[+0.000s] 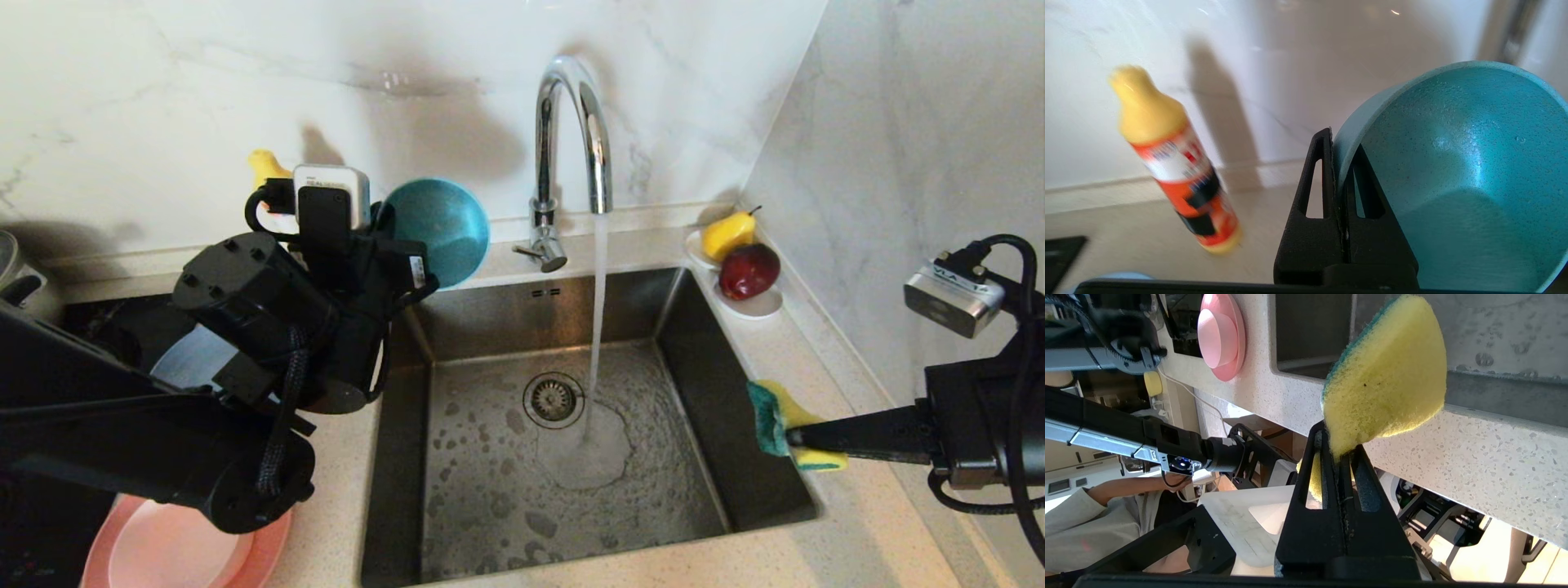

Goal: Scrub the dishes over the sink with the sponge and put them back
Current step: Rinse the bowl

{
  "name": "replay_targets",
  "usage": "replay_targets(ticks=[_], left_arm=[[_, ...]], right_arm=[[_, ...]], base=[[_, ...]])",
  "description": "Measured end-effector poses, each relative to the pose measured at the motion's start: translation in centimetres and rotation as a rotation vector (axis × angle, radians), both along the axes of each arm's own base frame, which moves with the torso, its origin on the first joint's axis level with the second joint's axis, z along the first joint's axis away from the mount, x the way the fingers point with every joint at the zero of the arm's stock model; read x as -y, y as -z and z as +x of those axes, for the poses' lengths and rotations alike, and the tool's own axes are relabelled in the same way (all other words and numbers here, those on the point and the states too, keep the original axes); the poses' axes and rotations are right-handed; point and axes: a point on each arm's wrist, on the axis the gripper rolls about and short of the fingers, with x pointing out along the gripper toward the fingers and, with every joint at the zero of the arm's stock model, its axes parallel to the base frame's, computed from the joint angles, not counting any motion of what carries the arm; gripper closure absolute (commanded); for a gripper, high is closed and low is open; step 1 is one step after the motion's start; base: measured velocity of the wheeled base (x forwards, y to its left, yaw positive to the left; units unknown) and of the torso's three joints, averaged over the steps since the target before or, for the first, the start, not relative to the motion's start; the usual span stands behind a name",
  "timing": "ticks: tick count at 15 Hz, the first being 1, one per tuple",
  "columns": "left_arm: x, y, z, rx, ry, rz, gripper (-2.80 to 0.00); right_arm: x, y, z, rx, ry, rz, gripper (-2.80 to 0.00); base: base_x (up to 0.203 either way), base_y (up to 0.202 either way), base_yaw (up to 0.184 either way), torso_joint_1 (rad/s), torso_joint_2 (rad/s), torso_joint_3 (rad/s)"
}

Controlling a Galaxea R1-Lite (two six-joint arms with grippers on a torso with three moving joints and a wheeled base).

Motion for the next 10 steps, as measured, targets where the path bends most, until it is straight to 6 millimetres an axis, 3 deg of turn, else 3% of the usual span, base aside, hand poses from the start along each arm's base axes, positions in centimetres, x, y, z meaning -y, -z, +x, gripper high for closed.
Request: replay_targets(ticks=[10], left_arm=[[0.5,-1.9,1.6,0.067,-0.098,0.135,0.0]], right_arm=[[0.1,-0.2,-0.1,0.009,0.005,0.003,0.0]], base=[[0.0,0.0,0.0,0.0,0.0,0.0]])
